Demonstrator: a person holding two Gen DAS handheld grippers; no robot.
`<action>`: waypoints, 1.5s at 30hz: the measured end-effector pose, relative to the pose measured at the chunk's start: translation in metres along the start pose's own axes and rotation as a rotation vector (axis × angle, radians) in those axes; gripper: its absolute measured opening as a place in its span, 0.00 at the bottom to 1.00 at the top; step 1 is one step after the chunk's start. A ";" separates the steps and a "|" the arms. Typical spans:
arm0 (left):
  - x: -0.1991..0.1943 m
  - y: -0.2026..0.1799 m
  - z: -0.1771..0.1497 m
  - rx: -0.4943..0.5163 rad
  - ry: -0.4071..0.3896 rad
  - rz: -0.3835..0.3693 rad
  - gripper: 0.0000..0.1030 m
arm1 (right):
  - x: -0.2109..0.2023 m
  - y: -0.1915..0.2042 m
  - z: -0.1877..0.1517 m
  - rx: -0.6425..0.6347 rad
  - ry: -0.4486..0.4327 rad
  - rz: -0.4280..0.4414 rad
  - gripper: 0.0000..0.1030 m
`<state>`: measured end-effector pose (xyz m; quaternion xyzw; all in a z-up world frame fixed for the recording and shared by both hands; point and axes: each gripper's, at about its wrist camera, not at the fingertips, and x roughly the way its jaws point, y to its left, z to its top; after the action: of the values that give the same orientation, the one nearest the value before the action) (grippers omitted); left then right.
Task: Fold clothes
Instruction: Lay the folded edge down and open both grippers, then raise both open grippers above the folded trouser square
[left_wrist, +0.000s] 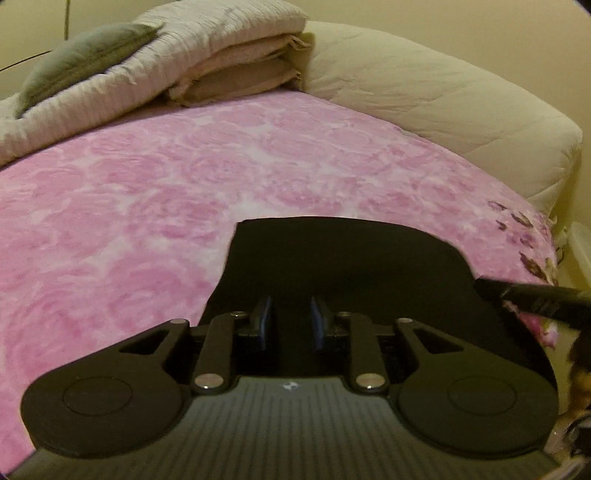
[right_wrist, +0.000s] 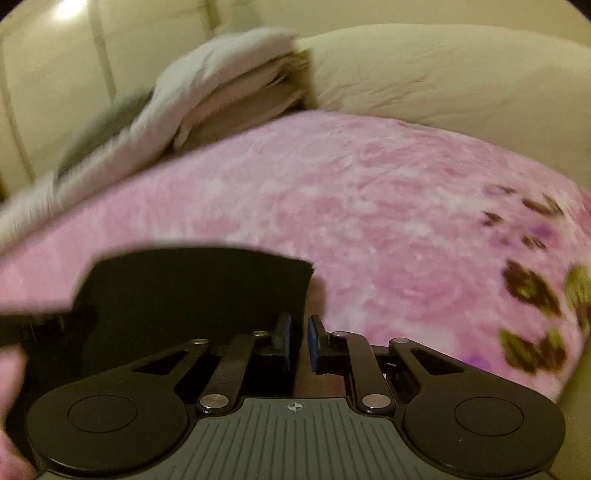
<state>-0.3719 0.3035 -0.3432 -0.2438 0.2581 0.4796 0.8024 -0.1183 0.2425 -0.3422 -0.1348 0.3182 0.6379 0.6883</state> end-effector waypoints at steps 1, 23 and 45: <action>-0.012 0.003 -0.005 -0.013 -0.008 0.006 0.20 | -0.014 -0.003 0.003 0.041 -0.028 0.002 0.13; -0.083 0.003 -0.068 -0.031 0.090 0.182 0.19 | -0.113 0.059 -0.069 -0.093 0.001 -0.078 0.14; -0.206 -0.048 -0.082 0.049 0.002 0.260 0.37 | -0.187 0.087 -0.097 -0.003 0.128 -0.022 0.59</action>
<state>-0.4274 0.0987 -0.2643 -0.1893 0.2998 0.5729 0.7390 -0.2250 0.0501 -0.2834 -0.1801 0.3591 0.6208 0.6732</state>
